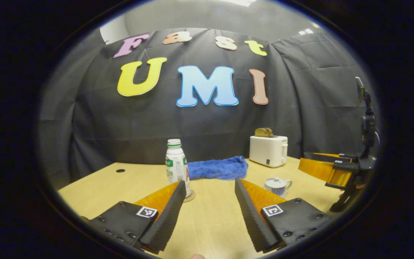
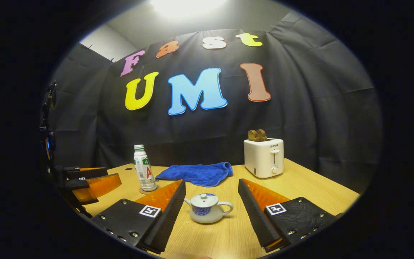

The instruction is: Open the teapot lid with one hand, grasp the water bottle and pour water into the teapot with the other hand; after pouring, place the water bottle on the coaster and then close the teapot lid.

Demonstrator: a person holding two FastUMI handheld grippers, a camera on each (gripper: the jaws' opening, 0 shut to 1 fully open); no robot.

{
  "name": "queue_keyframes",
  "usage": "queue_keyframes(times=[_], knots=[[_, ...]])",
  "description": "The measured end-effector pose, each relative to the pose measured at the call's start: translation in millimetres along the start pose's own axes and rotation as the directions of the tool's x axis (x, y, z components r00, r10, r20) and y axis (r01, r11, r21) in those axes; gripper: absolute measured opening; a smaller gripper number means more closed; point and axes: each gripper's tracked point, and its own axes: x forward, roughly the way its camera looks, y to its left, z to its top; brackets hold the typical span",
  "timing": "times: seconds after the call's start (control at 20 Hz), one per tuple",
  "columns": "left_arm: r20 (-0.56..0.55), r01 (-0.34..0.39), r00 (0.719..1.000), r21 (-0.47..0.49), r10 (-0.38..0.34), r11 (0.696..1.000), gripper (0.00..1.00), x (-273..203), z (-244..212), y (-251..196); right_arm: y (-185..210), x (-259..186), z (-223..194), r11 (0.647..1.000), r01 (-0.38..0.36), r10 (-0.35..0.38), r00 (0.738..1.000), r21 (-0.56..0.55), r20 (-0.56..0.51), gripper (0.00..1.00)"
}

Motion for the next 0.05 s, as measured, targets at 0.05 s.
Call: queue_keyframes(times=[0.05], knots=[[-0.003,0.002,1.0,-0.015,-0.002,1.0,0.9,-2.0,-1.0,-6.4,-1.8,-4.9,-2.6,1.0,0.02,-0.02,1.0,0.002,0.001,0.91]])
